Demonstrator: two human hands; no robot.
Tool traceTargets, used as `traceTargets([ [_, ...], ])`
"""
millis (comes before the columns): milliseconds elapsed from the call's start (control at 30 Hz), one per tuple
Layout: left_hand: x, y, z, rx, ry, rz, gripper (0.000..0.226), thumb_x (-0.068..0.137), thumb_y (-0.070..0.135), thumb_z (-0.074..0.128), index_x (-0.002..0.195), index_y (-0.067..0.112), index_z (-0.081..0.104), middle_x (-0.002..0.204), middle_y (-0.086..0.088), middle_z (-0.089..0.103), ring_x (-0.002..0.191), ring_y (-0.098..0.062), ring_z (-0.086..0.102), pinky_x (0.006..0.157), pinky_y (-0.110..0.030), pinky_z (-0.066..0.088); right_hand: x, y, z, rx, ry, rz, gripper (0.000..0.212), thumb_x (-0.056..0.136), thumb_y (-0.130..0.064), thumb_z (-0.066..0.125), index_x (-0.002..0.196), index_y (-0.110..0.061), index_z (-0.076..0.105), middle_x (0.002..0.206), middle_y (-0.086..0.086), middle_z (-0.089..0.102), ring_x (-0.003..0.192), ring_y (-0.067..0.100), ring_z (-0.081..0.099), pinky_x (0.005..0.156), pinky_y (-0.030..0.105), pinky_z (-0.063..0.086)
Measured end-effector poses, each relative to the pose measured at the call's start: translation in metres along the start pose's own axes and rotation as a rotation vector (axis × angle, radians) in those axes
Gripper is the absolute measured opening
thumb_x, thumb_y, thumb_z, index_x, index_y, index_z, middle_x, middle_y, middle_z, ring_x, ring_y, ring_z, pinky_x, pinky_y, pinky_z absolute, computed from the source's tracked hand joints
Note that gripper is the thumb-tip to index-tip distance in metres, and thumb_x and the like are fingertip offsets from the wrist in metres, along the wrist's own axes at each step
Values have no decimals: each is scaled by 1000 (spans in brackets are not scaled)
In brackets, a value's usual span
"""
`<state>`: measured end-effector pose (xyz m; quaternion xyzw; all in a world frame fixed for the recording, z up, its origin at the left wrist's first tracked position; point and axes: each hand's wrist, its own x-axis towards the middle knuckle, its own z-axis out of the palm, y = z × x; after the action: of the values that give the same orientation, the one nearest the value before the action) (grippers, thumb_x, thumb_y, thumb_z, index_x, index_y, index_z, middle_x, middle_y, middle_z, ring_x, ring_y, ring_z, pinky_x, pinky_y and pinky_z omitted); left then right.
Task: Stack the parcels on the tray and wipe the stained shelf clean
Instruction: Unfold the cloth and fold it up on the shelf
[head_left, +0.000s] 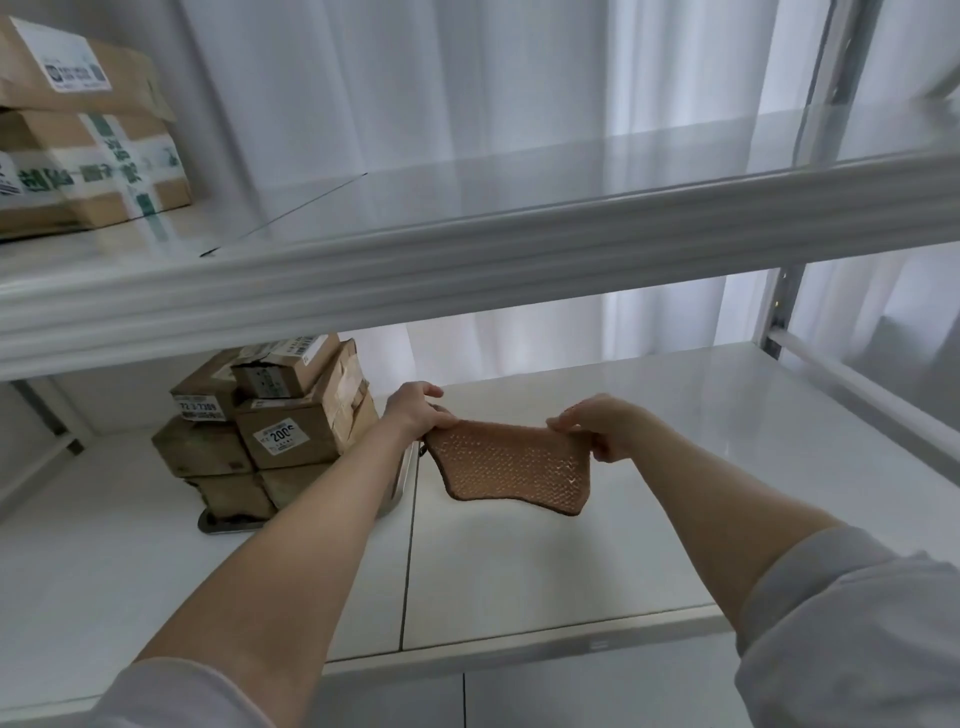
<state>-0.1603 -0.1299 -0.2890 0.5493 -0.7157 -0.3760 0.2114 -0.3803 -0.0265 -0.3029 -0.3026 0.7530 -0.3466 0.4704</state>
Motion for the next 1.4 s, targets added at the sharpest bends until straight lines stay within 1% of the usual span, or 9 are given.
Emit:
traceTargets([
  [233, 14, 1, -13, -213, -75, -36, 58, 75, -9, 71, 129, 1, 52, 117, -19, 53, 102, -29, 54, 90, -36, 51, -10, -10, -3, -66, -68, 188, 6, 79, -12, 55, 85, -11, 53, 66, 2, 45, 61, 16, 39, 58, 24, 35],
  [333, 15, 0, -15, -66, -127, 2, 60, 76, -16, 57, 130, 8, 53, 133, -19, 45, 115, -29, 47, 91, -33, 49, -11, -12, 1, -44, -30, 137, 31, 80, -2, 51, 107, -14, 59, 85, 2, 54, 70, 15, 51, 72, 35, 48],
  [467, 15, -4, -10, 227, -43, 63, 53, 79, -15, 53, 125, 12, 59, 132, -14, 50, 125, -26, 47, 95, -29, 44, -2, -12, 7, 60, 63, -6, 41, 86, 9, 52, 123, -8, 59, 119, 10, 58, 109, 24, 57, 98, 40, 47],
  [767, 28, -7, -5, 72, 310, 9, 36, 83, -13, 47, 95, 11, 72, 110, -12, 67, 108, -25, 60, 94, -29, 50, 1, -13, 6, 198, 96, -3, 30, 86, 6, 60, 110, -8, 71, 113, 11, 67, 101, 23, 64, 89, 33, 54],
  [933, 34, -8, -1, 9, 298, -13, 35, 83, -14, 50, 78, 16, 67, 96, -8, 68, 100, -24, 64, 92, -35, 54, -2, -13, 8, 261, 84, -9, 35, 88, 6, 53, 117, -9, 65, 93, 6, 61, 88, 21, 59, 82, 31, 53],
  [1167, 33, -9, 12, -58, 288, -16, 41, 86, -13, 47, 68, 19, 66, 90, -8, 68, 93, -25, 66, 82, -38, 58, 4, -7, 3, 194, 169, -16, 34, 91, 7, 44, 112, -5, 69, 86, 6, 62, 67, 15, 54, 74, 28, 50],
  [1233, 31, -6, 13, -78, 275, -2, 38, 87, -13, 45, 73, 14, 67, 89, -12, 67, 87, -25, 65, 74, -37, 59, 7, -6, 2, 128, 198, -56, 31, 91, 6, 46, 110, -1, 69, 90, 9, 66, 71, 17, 56, 74, 30, 52],
  [1300, 28, -3, 14, -111, 273, 5, 37, 88, -14, 43, 74, 11, 67, 89, -14, 66, 84, -25, 63, 70, -33, 58, 11, -6, 1, 46, 223, -110, 30, 89, 2, 51, 115, 1, 67, 107, 14, 68, 85, 19, 58, 88, 35, 53],
  [1400, 29, -1, 12, -167, 237, 16, 28, 88, -9, 49, 80, 8, 69, 95, -16, 66, 87, -23, 62, 74, -30, 56, 21, -5, -1, -57, 287, -145, 30, 86, -4, 53, 113, -1, 66, 113, 16, 67, 100, 27, 63, 93, 39, 54],
])
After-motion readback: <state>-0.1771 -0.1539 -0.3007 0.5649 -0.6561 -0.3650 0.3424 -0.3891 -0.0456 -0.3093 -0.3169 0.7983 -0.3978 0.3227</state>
